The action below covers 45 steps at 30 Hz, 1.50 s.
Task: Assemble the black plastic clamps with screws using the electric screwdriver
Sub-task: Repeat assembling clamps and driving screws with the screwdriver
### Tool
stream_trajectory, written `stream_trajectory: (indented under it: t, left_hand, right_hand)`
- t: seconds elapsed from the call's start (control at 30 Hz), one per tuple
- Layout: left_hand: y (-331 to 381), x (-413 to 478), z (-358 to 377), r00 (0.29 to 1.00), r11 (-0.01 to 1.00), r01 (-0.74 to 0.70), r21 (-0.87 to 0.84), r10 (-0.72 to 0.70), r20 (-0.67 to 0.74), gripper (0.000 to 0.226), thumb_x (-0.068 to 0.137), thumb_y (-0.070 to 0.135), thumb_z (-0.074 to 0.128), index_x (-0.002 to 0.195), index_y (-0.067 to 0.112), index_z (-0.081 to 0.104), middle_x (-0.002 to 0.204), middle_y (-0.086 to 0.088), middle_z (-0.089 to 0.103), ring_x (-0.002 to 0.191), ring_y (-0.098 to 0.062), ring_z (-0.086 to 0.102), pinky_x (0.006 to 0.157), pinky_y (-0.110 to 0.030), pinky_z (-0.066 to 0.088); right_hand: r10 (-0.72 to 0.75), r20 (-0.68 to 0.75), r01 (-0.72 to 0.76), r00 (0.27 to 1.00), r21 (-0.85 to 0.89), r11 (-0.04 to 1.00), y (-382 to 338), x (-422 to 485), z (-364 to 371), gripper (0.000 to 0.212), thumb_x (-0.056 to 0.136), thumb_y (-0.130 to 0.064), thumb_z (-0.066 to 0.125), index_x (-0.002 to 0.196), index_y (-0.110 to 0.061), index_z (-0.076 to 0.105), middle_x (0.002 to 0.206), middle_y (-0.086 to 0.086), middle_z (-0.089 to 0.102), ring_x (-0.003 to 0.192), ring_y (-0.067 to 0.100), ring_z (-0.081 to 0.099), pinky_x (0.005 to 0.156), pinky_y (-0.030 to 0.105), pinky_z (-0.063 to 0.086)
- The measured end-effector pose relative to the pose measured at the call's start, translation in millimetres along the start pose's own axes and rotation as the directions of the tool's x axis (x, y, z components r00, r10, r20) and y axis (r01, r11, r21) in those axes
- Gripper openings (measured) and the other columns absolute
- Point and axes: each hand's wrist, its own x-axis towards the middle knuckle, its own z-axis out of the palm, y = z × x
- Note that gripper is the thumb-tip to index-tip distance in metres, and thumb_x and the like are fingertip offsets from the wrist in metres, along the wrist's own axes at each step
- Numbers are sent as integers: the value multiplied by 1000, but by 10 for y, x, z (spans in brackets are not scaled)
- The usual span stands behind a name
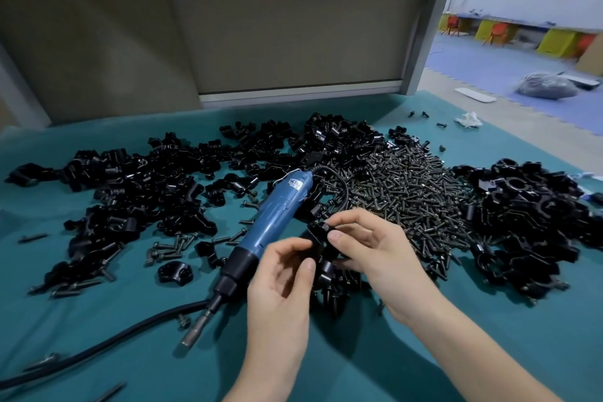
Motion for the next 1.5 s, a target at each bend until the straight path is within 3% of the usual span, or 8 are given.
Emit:
stream_trajectory:
  t: [0.17,0.4,0.5,0.73,0.97,1.07,1.37,1.5]
  left_hand:
    - [14,27,-22,996,989,57,-137,-66,-56,44,81,4,71,110,36,62,100,21,71,96,8,65,74,-5,47]
    - [-10,17,-10,992,992,54,-114,-66,-104,25,68,27,74,93,32,72,91,11,75,89,-5,70,75,-16,53]
    - [-36,23,-15,988,992,76,-104,-89,-124,27,74,19,76,92,39,73,91,7,75,87,-10,70,73,-19,54]
    - [-36,52,10,977,981,136,-141,-157,-148,34,79,-5,73,88,28,71,80,5,74,72,-7,69,64,-18,54]
    - [32,37,-21,985,988,114,-101,-126,-121,40,86,-6,65,92,32,74,83,3,74,75,-10,69,69,-20,54]
    - [33,15,-44,983,991,118,-71,-126,-135,41,87,0,66,95,39,73,100,3,74,97,-18,69,87,-32,55]
    - [73,-40,-52,990,991,119,-57,-123,-72,43,90,3,65,101,44,69,104,4,73,99,-18,70,88,-30,55]
    - [71,-33,-52,990,988,113,-105,-121,-71,45,91,-3,60,101,40,70,104,1,74,99,-19,71,89,-33,55]
  right_hand:
    - [86,24,-89,996,176,980,-2,-1,-10,22,88,-2,63,81,-21,73,82,4,69,75,10,66,58,28,55]
    - [41,15,-43,999,180,983,39,-1,10,23,85,-2,66,83,-23,74,80,-1,69,74,7,65,61,19,52]
    - [16,4,-17,1000,127,992,62,-4,21,23,84,-3,68,83,-25,74,79,-5,70,75,5,66,64,19,52]
    - [13,-34,-9,999,133,991,89,-5,29,19,84,-3,68,84,-21,74,79,-3,70,71,7,67,57,23,53]
    - [-22,-38,28,999,159,987,114,-7,62,14,71,-16,73,85,-19,74,80,-3,68,73,8,66,60,32,57]
    - [-57,-4,57,998,154,986,105,-25,69,22,65,-23,73,86,-17,74,84,-3,69,77,10,69,62,33,58]
    - [-110,17,108,994,95,990,83,-44,84,24,63,-29,75,86,-22,75,85,-2,72,81,9,67,75,25,57]
    - [-132,-17,133,991,46,990,72,-35,84,26,62,-35,74,86,-26,74,82,-4,72,73,5,63,64,12,48]
